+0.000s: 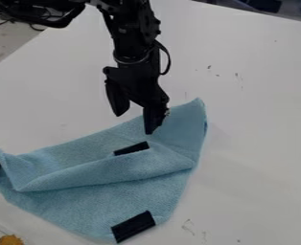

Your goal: Fold the cloth from the top left to the bottom right

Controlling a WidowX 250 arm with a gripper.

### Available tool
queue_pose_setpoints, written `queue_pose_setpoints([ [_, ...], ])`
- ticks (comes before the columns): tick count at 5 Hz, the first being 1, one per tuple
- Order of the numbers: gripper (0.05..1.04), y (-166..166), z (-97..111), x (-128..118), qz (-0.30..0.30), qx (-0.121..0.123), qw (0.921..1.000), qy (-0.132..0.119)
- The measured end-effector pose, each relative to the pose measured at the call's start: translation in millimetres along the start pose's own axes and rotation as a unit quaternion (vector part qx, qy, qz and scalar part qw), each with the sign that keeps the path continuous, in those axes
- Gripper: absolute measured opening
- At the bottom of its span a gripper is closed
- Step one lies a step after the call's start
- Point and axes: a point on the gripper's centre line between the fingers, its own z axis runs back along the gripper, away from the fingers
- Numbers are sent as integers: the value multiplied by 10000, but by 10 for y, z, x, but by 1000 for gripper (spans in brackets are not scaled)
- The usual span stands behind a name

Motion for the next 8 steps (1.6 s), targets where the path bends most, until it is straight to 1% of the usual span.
queue_pose_setpoints([
  [1, 1000, -9, -80, -32, -24, -36, 9999, 141],
  [2, 1000, 50, -106, 131, -370, 12, 9992, 139],
  [3, 1000, 81, -75, 316, -600, 73, 9981, 117],
  [4, 1000, 22, 56, 546, -946, 203, 9952, 122],
  [5, 1001, -106, 243, 713, -1214, 190, 9919, 328],
  [6, 1001, -477, 526, 897, -1312, 334, 9901, 371],
  [7, 1000, -690, 428, 1010, -1379, 238, 9897, 292],
  [8, 1001, -763, 207, 1104, -1437, 25, 9894, 185],
])
